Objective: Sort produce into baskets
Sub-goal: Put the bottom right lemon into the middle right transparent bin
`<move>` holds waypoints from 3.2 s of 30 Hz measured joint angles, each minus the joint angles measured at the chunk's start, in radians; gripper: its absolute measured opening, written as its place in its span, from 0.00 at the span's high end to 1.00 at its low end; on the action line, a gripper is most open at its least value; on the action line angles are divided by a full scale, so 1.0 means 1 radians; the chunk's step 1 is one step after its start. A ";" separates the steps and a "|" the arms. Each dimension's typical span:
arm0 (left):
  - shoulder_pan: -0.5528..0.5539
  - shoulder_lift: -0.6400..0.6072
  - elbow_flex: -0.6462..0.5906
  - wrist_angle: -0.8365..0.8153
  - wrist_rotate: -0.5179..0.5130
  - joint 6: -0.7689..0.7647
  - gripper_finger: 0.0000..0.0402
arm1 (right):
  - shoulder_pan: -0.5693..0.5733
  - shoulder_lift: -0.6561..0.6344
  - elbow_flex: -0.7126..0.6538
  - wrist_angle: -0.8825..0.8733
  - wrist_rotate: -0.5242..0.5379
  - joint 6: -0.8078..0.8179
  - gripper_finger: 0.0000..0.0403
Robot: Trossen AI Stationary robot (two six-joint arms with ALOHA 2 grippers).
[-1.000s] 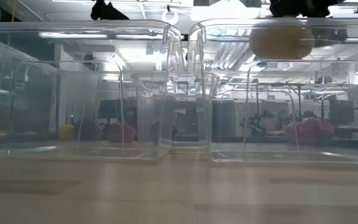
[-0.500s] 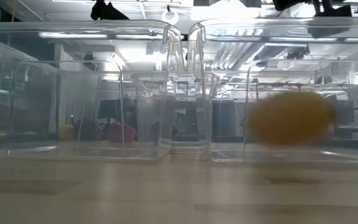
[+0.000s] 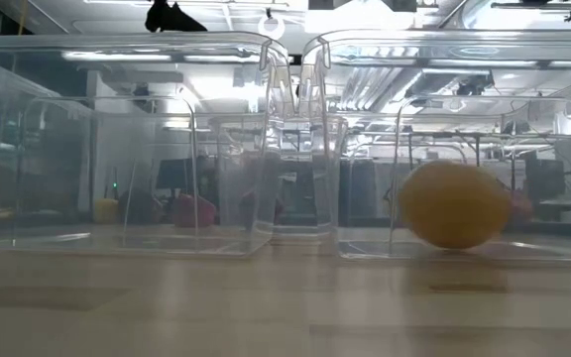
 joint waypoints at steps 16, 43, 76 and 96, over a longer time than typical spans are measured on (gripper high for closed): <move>0.000 0.000 0.000 0.000 0.000 0.000 0.01 | 0.331 0.002 -0.374 -0.016 -0.075 0.558 0.04; 0.000 0.000 0.000 0.067 0.000 0.000 0.01 | 0.331 0.001 -0.819 0.407 -0.065 0.731 0.14; 0.000 0.000 0.001 0.126 -0.124 0.175 0.01 | 0.295 -0.008 -0.042 -0.273 0.635 0.326 0.53; 0.000 0.000 0.001 0.115 -0.084 -0.006 0.01 | 0.168 0.101 -0.077 0.170 0.845 -0.024 0.39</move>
